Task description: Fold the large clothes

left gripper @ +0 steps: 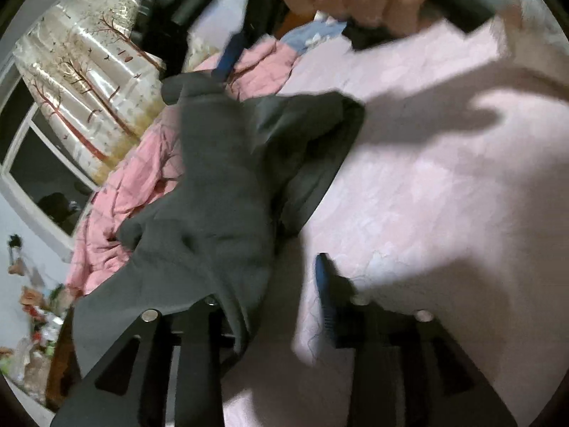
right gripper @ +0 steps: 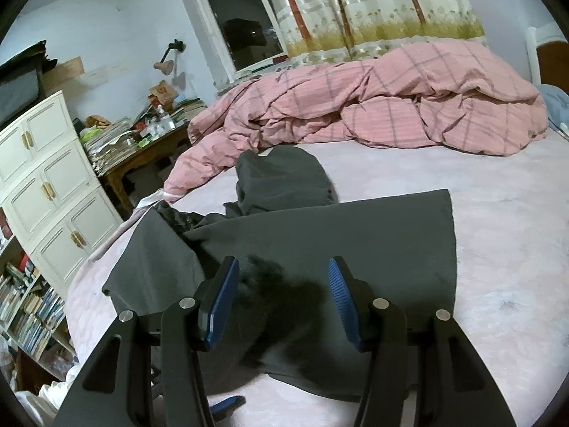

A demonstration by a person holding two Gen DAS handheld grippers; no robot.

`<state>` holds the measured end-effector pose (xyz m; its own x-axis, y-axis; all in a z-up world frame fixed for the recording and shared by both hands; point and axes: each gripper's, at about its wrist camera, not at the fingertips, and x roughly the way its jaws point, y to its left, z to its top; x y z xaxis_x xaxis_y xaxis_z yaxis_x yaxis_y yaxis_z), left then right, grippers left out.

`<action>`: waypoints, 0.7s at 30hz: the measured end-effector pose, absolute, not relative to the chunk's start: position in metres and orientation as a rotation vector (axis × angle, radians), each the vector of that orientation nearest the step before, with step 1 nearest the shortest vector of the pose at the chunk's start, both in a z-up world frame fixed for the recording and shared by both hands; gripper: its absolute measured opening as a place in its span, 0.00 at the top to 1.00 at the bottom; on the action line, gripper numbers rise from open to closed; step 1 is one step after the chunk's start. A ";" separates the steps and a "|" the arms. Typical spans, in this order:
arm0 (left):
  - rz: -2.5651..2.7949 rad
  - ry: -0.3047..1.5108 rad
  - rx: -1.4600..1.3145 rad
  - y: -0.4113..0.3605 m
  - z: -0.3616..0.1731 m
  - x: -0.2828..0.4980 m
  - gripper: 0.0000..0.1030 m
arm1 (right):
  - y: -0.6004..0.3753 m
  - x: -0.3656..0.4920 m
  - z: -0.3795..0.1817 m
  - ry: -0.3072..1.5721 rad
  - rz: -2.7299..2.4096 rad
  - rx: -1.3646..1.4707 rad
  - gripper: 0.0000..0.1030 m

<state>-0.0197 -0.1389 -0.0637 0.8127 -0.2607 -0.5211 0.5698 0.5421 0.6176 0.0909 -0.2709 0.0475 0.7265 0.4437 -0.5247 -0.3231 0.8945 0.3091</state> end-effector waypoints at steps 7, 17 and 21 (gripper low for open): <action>-0.639 0.401 0.485 -0.092 -0.006 -0.040 0.44 | -0.280 0.094 0.036 0.683 0.400 0.226 0.48; -0.367 0.369 0.106 0.005 0.036 -0.006 0.36 | -0.276 0.058 -0.011 0.774 0.467 0.172 0.48; -0.342 0.429 -0.097 0.045 0.039 0.016 0.36 | -0.273 0.031 -0.023 0.767 0.470 0.118 0.48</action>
